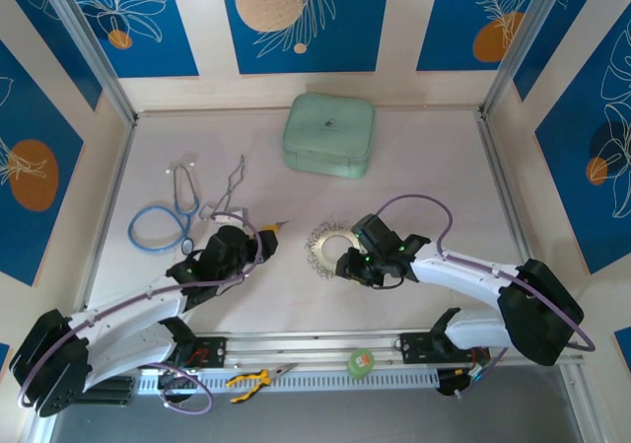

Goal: Put the keys on the keyring

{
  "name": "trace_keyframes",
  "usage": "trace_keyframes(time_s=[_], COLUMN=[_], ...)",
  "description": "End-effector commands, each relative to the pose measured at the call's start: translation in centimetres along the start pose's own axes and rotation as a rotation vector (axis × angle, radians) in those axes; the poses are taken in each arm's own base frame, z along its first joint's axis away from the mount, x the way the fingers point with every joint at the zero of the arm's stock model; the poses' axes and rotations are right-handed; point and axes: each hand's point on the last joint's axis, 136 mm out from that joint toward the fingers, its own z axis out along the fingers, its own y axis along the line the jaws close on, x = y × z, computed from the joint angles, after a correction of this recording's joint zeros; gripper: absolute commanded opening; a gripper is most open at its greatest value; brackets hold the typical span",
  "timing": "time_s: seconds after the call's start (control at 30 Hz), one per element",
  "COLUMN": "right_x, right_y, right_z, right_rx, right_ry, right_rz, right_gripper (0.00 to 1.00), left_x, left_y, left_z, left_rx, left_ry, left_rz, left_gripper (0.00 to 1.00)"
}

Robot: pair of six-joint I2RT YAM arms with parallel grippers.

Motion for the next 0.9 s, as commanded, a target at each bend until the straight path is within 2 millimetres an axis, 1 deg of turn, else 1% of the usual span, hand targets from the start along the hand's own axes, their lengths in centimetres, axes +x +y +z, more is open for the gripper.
trace_keyframes(time_s=[0.0, 0.37, 0.63, 0.87], right_x=[-0.2, 0.0, 0.3, 0.1], right_y=[1.0, 0.7, 1.2, 1.8], right_z=[0.4, 2.2, 3.3, 3.6], right_rx=[-0.038, 0.014, 0.017, 0.007], right_ry=[-0.01, 0.004, 0.019, 0.012], right_rz=[0.037, 0.036, 0.027, 0.015], right_gripper=[0.33, 0.29, 0.26, 0.26], left_x=[-0.6, -0.7, -0.8, -0.9], left_y=[0.0, 0.4, 0.4, 0.5], left_z=[-0.2, -0.7, -1.0, -1.0], left_rx=[0.01, 0.002, 0.0, -0.002], left_ry=[-0.038, -0.047, -0.055, -0.059], left_rz=[0.005, -0.008, -0.011, -0.01], left_gripper=[0.6, 0.61, 0.6, 0.61])
